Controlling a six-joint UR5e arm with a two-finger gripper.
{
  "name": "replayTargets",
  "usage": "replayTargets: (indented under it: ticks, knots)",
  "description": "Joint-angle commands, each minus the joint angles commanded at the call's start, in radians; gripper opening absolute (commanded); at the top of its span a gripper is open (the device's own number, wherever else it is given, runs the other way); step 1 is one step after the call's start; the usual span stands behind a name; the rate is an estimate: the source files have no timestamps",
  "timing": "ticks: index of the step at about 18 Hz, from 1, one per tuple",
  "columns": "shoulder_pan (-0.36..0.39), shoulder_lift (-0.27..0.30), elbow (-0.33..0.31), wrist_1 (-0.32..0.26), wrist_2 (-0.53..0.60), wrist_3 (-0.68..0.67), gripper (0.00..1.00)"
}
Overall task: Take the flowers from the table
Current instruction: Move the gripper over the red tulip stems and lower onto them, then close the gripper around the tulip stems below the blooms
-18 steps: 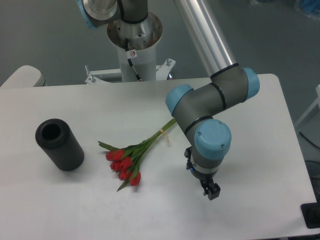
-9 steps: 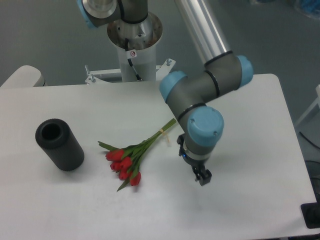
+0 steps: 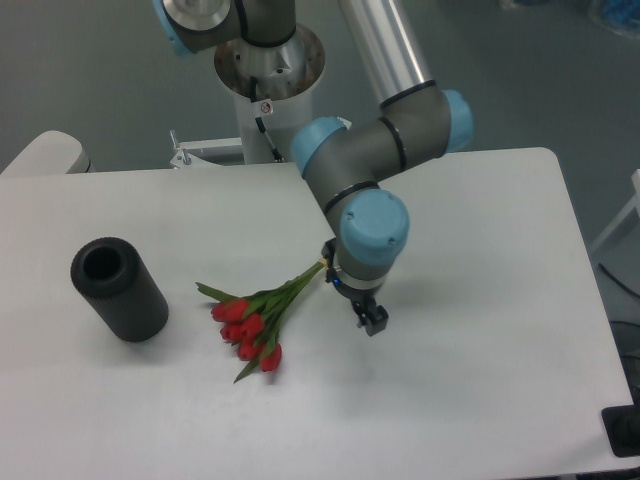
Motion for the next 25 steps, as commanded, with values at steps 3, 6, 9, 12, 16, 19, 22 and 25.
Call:
replayTargets:
  ticks: [3, 6, 9, 12, 16, 19, 22, 25]
  knots:
    - [-0.029, 0.000, -0.026, 0.024, 0.006, -0.061, 1.00]
    - [-0.043, 0.006, -0.066, 0.043, 0.006, -0.078, 1.00]
    - [-0.045, 0.008, -0.106, 0.100, 0.006, -0.084, 1.00]
    - [-0.045, 0.008, -0.132, 0.136, 0.006, -0.103, 1.00]
    - [-0.045, 0.006, -0.135, 0.144, 0.003, -0.104, 0.87]
    - [-0.045, 0.006, -0.134, 0.150, 0.003, -0.104, 0.41]
    - [-0.045, 0.006, -0.129, 0.150, 0.003, -0.106, 0.22]
    - [-0.039, 0.008, -0.117, 0.150, 0.003, -0.104, 0.22]
